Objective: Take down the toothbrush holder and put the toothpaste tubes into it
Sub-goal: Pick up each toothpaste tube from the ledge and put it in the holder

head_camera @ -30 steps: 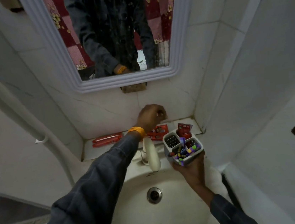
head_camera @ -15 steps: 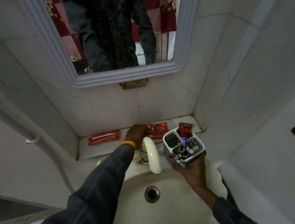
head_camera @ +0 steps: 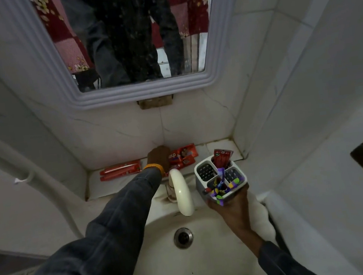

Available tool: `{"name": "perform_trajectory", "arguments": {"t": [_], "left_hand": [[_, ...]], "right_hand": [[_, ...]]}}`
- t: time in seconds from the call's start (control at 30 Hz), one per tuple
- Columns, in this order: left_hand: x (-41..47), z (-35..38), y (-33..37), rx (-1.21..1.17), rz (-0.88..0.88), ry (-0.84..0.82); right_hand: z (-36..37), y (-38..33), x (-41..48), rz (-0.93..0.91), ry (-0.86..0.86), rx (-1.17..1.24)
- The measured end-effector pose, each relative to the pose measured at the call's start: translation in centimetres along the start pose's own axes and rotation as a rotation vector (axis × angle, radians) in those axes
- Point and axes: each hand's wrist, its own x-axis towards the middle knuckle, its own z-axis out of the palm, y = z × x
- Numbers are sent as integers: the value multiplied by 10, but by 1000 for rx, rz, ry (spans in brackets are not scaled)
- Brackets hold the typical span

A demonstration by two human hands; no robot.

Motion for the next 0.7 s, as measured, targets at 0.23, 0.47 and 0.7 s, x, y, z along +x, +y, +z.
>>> {"name": "perform_trajectory", "arguments": {"t": [0.23,0.47,0.7], "left_hand": [[-20,-30,-4,-437,-69,194],[-74,-88,36,-910,71,319],[-83,-77,76,-567,257,247]], "right_hand": [[1,2,-2,-44,25,-52],[2,-1,-3,-31,30,-16],[2,0,-3,-32,37,-16]]}}
